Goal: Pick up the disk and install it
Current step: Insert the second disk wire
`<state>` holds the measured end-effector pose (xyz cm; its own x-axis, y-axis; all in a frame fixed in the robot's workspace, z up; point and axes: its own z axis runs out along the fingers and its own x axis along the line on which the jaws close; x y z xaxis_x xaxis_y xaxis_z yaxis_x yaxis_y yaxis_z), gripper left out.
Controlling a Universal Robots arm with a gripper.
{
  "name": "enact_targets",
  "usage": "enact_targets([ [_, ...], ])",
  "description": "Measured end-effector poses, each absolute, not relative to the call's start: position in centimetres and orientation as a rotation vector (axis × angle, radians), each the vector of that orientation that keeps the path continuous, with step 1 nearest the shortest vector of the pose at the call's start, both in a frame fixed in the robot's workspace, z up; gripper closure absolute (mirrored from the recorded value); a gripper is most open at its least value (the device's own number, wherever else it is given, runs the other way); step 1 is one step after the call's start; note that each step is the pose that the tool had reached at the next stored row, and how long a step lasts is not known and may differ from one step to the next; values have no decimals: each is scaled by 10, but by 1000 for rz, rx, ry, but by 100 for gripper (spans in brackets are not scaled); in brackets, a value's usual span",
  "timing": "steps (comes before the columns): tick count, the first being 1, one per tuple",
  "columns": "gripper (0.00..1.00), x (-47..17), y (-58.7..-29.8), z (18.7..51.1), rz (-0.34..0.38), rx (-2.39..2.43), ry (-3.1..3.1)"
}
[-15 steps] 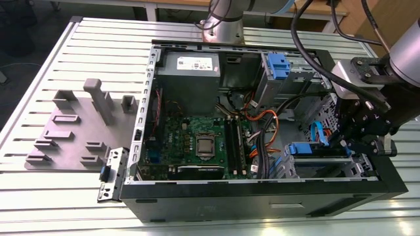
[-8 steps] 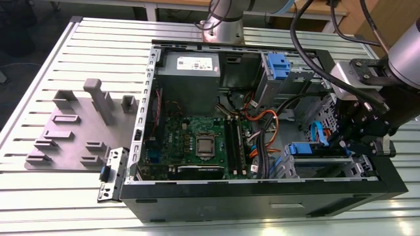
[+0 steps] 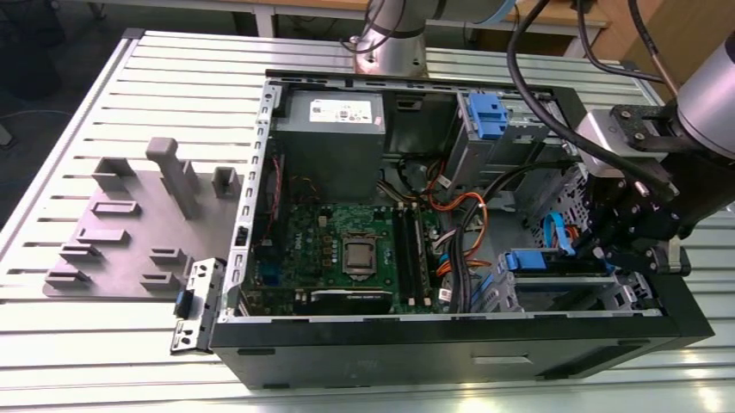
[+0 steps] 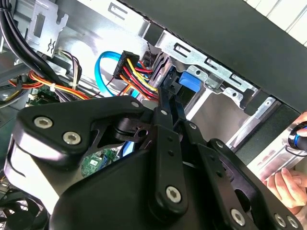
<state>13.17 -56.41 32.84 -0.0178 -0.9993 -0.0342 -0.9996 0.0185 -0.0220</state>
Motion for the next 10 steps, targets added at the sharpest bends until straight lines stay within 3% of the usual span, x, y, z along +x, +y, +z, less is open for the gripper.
enact_targets([
  [8,82,132,-564,328,13,-2173,2213],
  [9,76,132,-564,328,13,-2173,2213],
  [10,76,132,-564,328,13,-2173,2213],
])
